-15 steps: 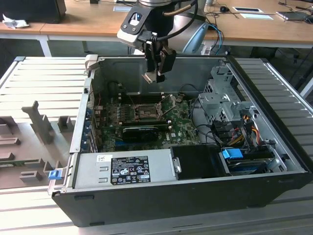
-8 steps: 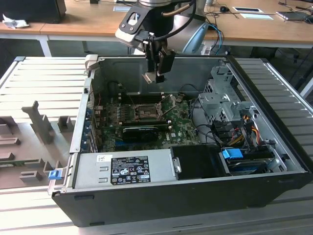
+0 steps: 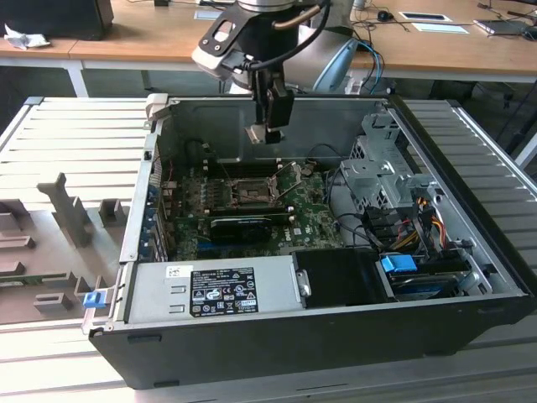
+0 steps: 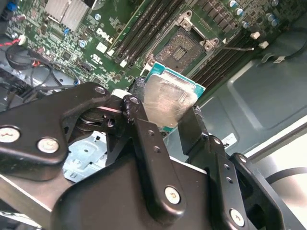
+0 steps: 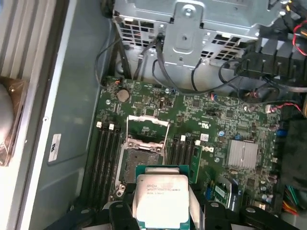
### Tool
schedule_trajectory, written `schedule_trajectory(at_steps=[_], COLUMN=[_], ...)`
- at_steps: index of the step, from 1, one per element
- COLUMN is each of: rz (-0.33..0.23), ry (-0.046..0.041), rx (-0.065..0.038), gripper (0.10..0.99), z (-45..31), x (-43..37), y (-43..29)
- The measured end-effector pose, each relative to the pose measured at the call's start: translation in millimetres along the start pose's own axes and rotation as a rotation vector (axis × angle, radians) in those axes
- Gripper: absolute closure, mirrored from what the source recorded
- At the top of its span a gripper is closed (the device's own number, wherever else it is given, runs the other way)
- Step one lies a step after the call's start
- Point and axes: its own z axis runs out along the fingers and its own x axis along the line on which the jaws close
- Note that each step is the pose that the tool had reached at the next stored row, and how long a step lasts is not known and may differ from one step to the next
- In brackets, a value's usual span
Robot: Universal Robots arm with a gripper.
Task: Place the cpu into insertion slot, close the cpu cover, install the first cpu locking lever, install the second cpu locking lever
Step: 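Place the cpu into insertion slot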
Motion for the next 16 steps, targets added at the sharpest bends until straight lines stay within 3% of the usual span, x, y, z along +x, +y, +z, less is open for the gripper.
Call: schedule_trajectory(at_steps=[10,16], rz=[0.134,0.168], ry=[-0.0122,-0.0147], rx=[-0.001,0.002], gripper=[0.561,0.561], z=[1.1,6.3], x=[0.0,-0.1], y=[-0.1,-0.5])
